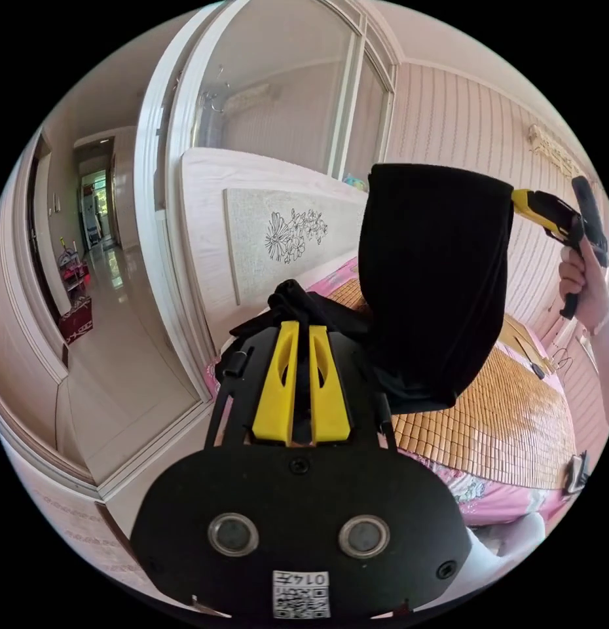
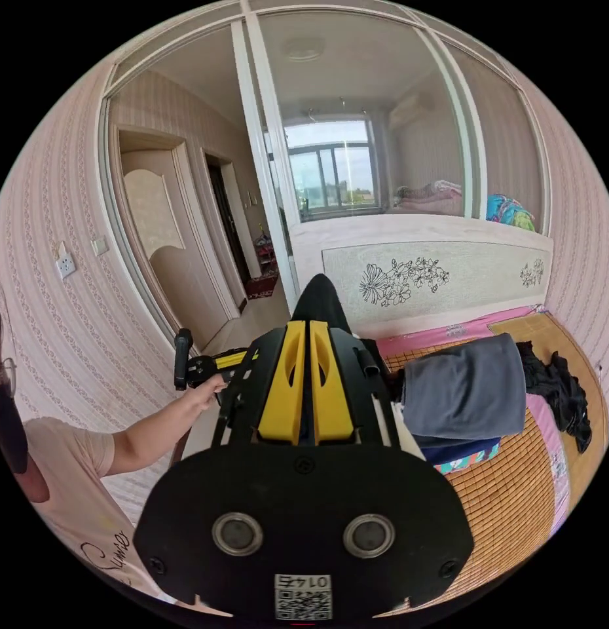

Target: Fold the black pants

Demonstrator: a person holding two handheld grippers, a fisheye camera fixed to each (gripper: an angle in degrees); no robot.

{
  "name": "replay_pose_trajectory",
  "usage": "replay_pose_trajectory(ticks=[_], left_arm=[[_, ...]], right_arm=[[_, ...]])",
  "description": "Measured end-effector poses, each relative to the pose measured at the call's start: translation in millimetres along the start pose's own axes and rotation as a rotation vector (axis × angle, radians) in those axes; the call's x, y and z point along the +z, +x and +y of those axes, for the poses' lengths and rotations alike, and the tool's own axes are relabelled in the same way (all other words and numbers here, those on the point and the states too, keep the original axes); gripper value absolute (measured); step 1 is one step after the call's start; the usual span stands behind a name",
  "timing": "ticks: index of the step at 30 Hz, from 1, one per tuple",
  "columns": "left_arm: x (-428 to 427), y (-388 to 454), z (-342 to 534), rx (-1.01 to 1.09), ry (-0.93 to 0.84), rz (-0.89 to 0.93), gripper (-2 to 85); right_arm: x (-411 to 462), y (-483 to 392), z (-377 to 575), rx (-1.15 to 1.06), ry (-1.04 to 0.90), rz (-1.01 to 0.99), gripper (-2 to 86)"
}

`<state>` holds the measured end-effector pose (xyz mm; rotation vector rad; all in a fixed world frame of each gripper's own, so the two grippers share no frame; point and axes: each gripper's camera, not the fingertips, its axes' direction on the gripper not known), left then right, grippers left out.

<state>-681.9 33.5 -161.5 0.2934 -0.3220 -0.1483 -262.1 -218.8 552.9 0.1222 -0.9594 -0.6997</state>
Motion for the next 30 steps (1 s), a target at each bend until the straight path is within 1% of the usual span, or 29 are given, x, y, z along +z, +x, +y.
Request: replay_pose_trajectory(ticks=[3,4,6,7,9,10,11,12,13,14,15,17,18,19,20,22,23,24,25,26,27,28,30], left_arm=[[-37.4,18.3,-11.0,0.045,0.081,0.075,0.2],[-53.9,28.2,-13.0,0.064,0.117,0.132,0.2],[-78.0,48.5,-10.7,0.127,0.146,0.220,0.3],[-92.9,63.6,-3.6,0.177,0.153,0.261,0.4],[-108.7,82.8,16.7,0.226,0.134,0.332,0.7],[-112.2,92.7,36.5,0.229,0.097,0.403,0.8],[-108.8,100.6,60.9,0.210,0.038,0.469,0.9],[-104.1,104.0,74.8,0.187,0.001,0.495,0.9],[-89.1,111.0,106.1,0.125,-0.087,0.535,0.8],[-68.5,120.5,141.2,0.080,-0.185,0.551,0.8],[-56.6,126.3,159.0,0.064,-0.244,0.553,0.8],[-10.1,155.9,226.2,0.067,-0.522,0.494,0.8],[-3.9,162.2,239.4,0.087,-0.552,0.432,0.8],[-3.5,167.5,255.7,0.106,-0.510,0.370,0.8],[-6.7,165.7,259.8,0.075,-0.461,0.389,0.7],[-6.4,162.5,258.1,0.030,-0.464,0.418,0.7],[-4.9,162.9,255.8,0.008,-0.473,0.432,0.8],[-4.2,164.1,254.7,0.005,-0.476,0.436,0.8],[-3.5,168.7,252.9,0.015,-0.479,0.441,1.0],[-3.9,175.1,251.5,0.037,-0.472,0.435,1.1],[-4.2,178.5,250.9,0.047,-0.472,0.429,1.2],[-4.8,184.5,250.0,0.062,-0.471,0.421,1.4],[-5.5,190.3,250.3,0.060,-0.458,0.420,1.8]], right_arm=[[-55.3,28.5,31.7,0.101,0.106,-0.005,0.1],[-68.2,34.8,41.7,0.126,0.127,-0.007,0.1],[-123.8,58.6,95.9,0.247,0.213,-0.006,0.2],[-137.8,62.8,112.2,0.270,0.229,0.002,0.2],[-186.8,72.8,184.2,0.351,0.236,0.064,0.3],[-196.6,74.3,203.5,0.373,0.218,0.091,0.3],[-212.7,77.2,244.1,0.430,0.169,0.159,0.3],[-222.2,81.1,286.5,0.491,0.099,0.227,0.4],[-224.3,84.4,308.2,0.533,0.052,0.260,0.3],[-224.4,92.7,352.9,0.648,-0.047,0.303,0.3],[-220.3,100.0,395.5,0.750,-0.141,0.319,0.3],[-209.9,103.4,445.2,0.873,-0.257,0.324,0.1],[-203.9,99.0,460.8,0.881,-0.282,0.298,0.0],[-202.5,95.4,463.3,0.869,-0.275,0.282,0.0],[-200.1,87.4,461.6,0.829,-0.264,0.281,0.1],[-191.4,74.2,448.8,0.736,-0.257,0.330,0.3],[-178.1,65.7,436.4,0.652,-0.256,0.312,0.6],[-158.2,56.8,422.6,0.554,-0.271,0.245,1.3],[-146.3,51.4,415.8,0.506,-0.282,0.210,1.6],[-119.8,37.7,402.6,0.398,-0.315,0.156,3.8],[-91.2,19.8,391.0,0.282,-0.353,0.141,7.4],[-76.4,9.6,386.1,0.217,-0.377,0.150,9.9],[-20.5,-24.8,373.3,0.039,-0.456,0.283,20.5]])
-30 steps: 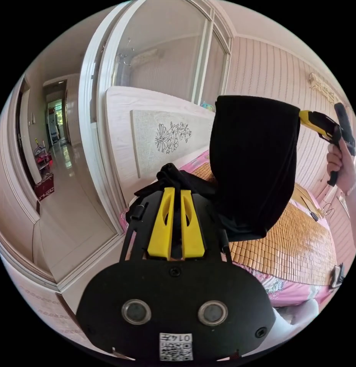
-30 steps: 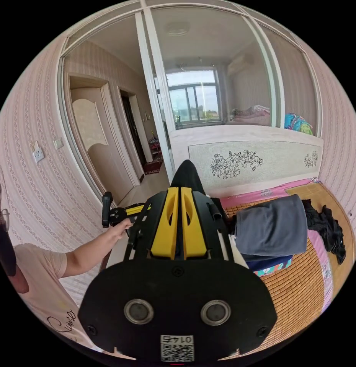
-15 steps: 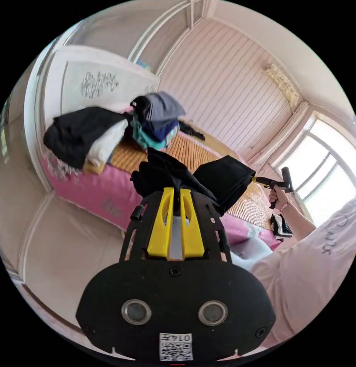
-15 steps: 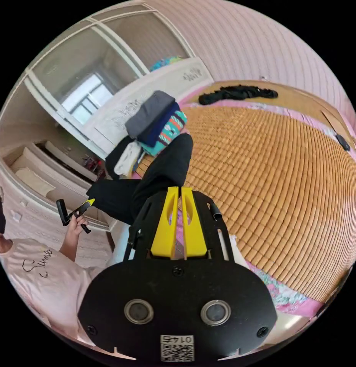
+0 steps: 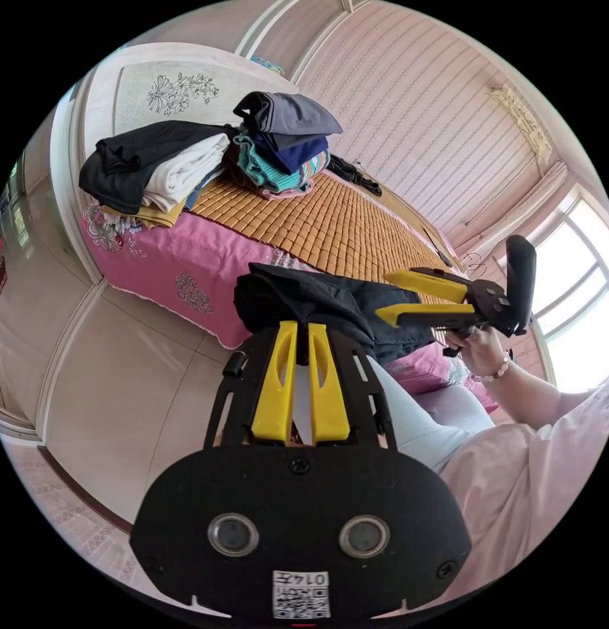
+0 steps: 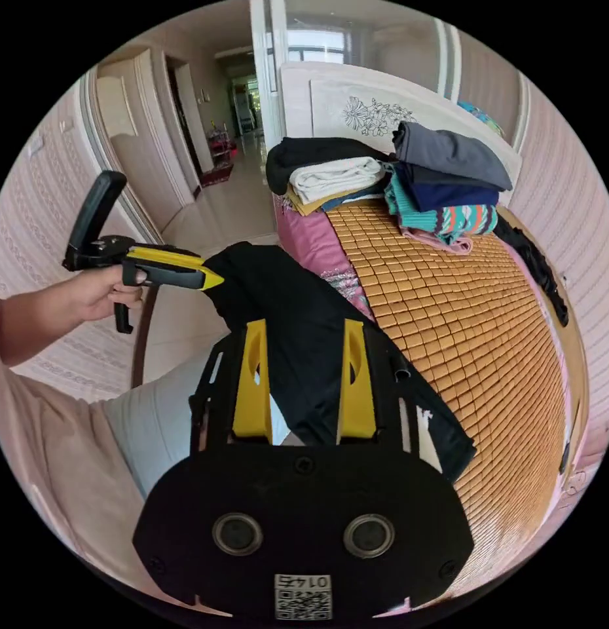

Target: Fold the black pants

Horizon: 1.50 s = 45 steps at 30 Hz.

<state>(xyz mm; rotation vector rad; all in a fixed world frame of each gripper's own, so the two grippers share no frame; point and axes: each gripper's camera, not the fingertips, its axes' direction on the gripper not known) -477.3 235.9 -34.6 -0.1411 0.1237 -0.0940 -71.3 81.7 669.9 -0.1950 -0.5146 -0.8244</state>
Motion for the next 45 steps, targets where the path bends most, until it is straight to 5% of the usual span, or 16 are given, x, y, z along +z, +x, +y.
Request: replay_pose_trajectory(ticks=[2,5,10,24,28,34,41,45], left_arm=[[5.2,2.6,-0.2,-0.030,-0.002,0.002,2.7],[19.1,2.9,2.4,-0.054,-0.040,-0.046,3.9],[37.0,4.0,7.5,-0.041,-0.050,-0.059,6.0],[64.2,7.1,18.1,-0.092,-0.073,-0.021,8.1],[69.3,8.1,20.0,-0.095,-0.077,-0.056,6.3],[72.6,3.9,27.2,-0.098,-0.071,-0.012,1.4],[63.4,-3.3,25.9,-0.112,-0.072,-0.003,3.7],[53.8,-8.7,24.4,-0.126,-0.017,-0.063,5.2]], right_arm=[[26.5,-19.8,-16.9,-0.041,-0.072,0.037,20.2],[61.8,-19.7,-28.1,-0.004,-0.242,-0.194,12.7],[61.0,1.9,-0.6,0.145,-0.136,-0.309,6.7],[47.3,-44.2,43.2,0.183,-0.059,-0.206,2.2],[18.1,-32.1,66.3,0.255,0.008,0.013,2.2],[-74.1,48.8,161.2,0.671,0.146,0.195,2.4],[-197.7,85.5,280.9,1.007,0.063,0.737,5.3],[-229.1,60.8,314.4,1.041,0.184,0.734,7.7]])
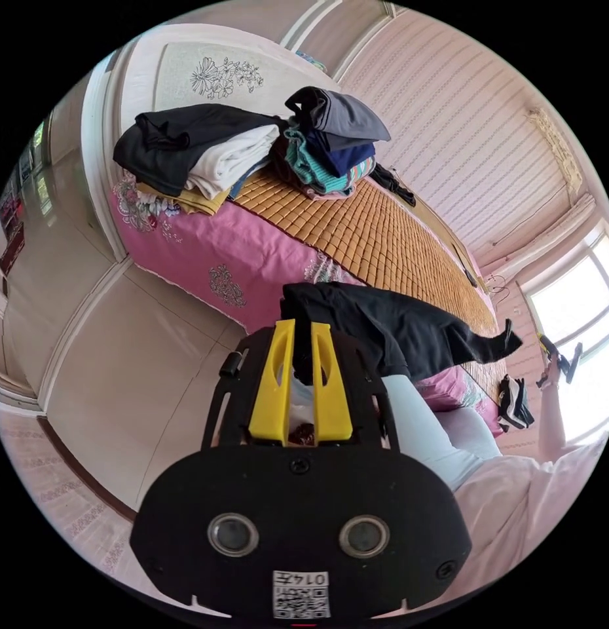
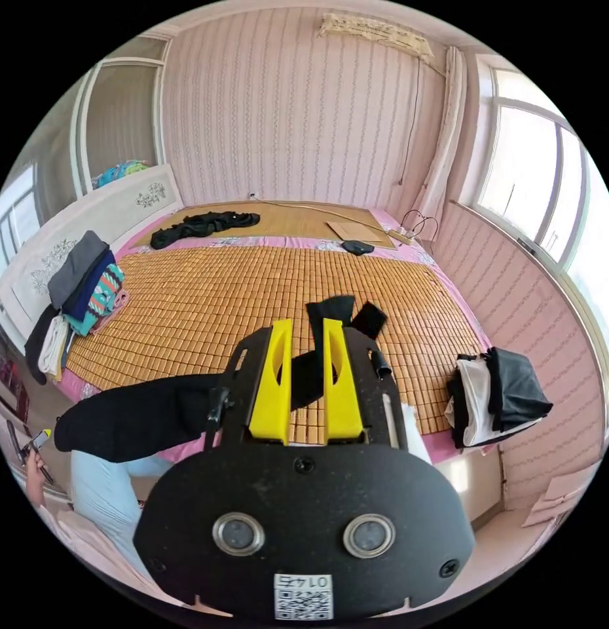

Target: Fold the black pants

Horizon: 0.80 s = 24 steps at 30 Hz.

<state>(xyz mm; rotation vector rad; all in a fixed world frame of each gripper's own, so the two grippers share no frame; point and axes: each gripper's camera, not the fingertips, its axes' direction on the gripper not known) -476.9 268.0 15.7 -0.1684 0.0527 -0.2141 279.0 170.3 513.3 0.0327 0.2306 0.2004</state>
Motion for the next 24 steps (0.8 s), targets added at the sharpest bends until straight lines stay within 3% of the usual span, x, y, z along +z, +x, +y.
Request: replay_pose_trajectory(ticks=[2,5,10,12,18,24], left_arm=[[4.9,-0.6,-8.8,0.016,-0.014,0.033,6.2],[10.2,18.4,-23.3,0.053,-0.054,0.109,6.4],[-0.2,97.3,-24.9,0.186,0.111,0.198,6.6],[-3.8,124.9,-24.8,0.192,0.186,0.240,6.5],[-8.9,183.1,-31.9,0.180,0.288,0.356,5.3],[-12.7,185.8,-26.4,0.083,0.299,0.524,2.0]], right_arm=[[-5.0,-15.7,14.4,-0.049,0.017,-0.045,8.1],[6.8,-78.6,39.4,-0.212,-0.117,-0.181,8.6],[7.8,-231.8,95.1,-0.500,-0.266,-0.378,9.2],[-3.7,-301.8,114.8,-0.604,-0.277,-0.302,8.4],[-35.2,-382.7,147.6,-0.487,-0.033,0.124,-0.4],[-33.6,-416.3,174.4,-0.434,-0.125,0.255,-1.0]])
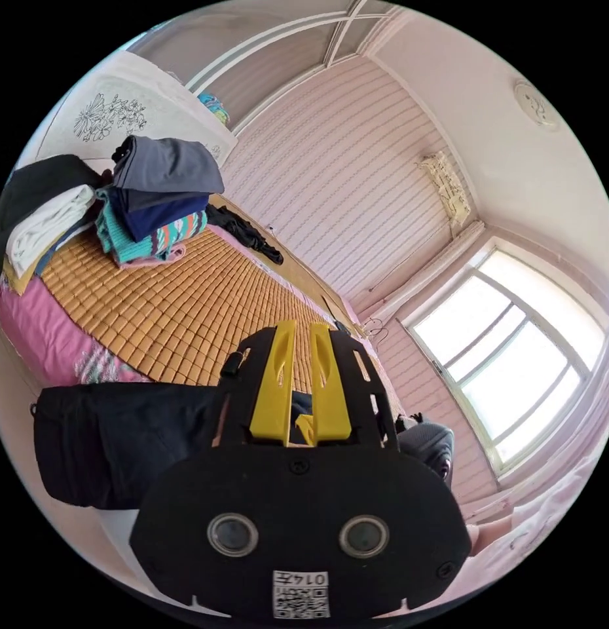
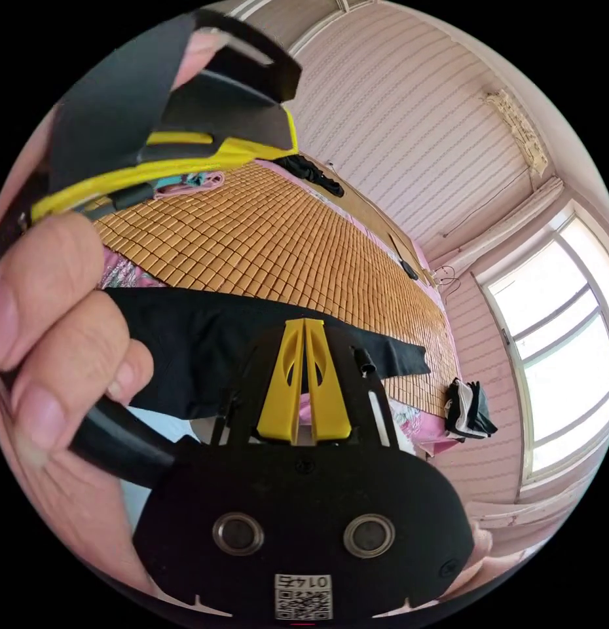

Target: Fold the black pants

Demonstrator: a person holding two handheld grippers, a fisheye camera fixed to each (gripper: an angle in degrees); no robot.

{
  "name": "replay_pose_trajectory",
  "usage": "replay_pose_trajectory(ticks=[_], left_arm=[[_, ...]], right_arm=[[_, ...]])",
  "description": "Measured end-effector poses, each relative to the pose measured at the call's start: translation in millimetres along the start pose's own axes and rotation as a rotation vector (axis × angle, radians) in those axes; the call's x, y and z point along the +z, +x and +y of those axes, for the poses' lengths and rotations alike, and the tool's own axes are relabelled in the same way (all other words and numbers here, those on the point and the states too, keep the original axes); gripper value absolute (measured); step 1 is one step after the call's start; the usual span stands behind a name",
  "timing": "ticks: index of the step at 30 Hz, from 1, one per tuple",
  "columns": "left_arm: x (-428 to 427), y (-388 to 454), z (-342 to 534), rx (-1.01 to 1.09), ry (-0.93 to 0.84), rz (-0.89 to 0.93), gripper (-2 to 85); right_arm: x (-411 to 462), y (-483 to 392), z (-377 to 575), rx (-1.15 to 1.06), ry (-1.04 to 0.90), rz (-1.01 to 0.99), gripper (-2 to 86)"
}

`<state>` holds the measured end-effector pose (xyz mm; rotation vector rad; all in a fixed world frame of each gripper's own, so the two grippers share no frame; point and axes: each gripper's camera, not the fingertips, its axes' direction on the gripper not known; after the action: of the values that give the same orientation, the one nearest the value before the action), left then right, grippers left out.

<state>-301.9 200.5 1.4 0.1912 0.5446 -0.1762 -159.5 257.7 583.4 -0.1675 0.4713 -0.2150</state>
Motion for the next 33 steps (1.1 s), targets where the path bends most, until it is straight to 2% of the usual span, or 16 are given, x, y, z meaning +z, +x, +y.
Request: replay_pose_trajectory(ticks=[3,6,10,13,15,19,23,26,30,33], left_arm=[[-10.1,1.3,5.6,0.023,0.051,-0.013,-0.3],[-17.9,5.8,8.5,0.101,0.084,0.116,-0.7],[-37.2,20.2,10.5,0.194,0.215,-0.009,-0.9],[-36.5,20.7,7.9,0.235,0.188,0.018,-1.0],[-35.1,20.0,8.5,0.240,0.177,-0.042,-1.0],[-32.5,-1.5,12.8,0.214,0.129,-0.128,-1.0],[-34.3,-36.7,15.0,0.081,0.105,-0.294,-0.9],[-41.3,-61.5,10.2,0.043,0.121,-0.342,-0.6],[-37.6,-94.5,2.1,0.044,0.032,-0.341,2.3],[-35.1,-130.5,6.3,0.079,-0.043,-0.527,4.6]], right_arm=[[-3.8,-10.0,3.6,-0.012,0.031,-0.013,-1.0],[-9.5,-14.4,5.6,-0.046,0.094,-0.152,-1.0],[-14.3,-21.5,3.2,0.044,0.146,-0.087,-1.0],[-12.9,-27.9,2.8,0.077,0.165,-0.151,-1.0],[-5.8,-37.2,2.3,0.065,0.125,-0.238,-1.0],[4.3,-60.0,6.3,0.074,0.071,-0.245,-1.0],[15.7,-94.6,4.4,-0.044,0.005,-0.286,-1.0],[18.1,-119.3,-3.7,-0.118,0.003,-0.351,-0.9],[28.9,-146.0,-16.3,-0.284,-0.077,-0.489,-0.8],[49.4,-143.9,-30.5,-0.272,-0.186,-0.606,-0.6]])
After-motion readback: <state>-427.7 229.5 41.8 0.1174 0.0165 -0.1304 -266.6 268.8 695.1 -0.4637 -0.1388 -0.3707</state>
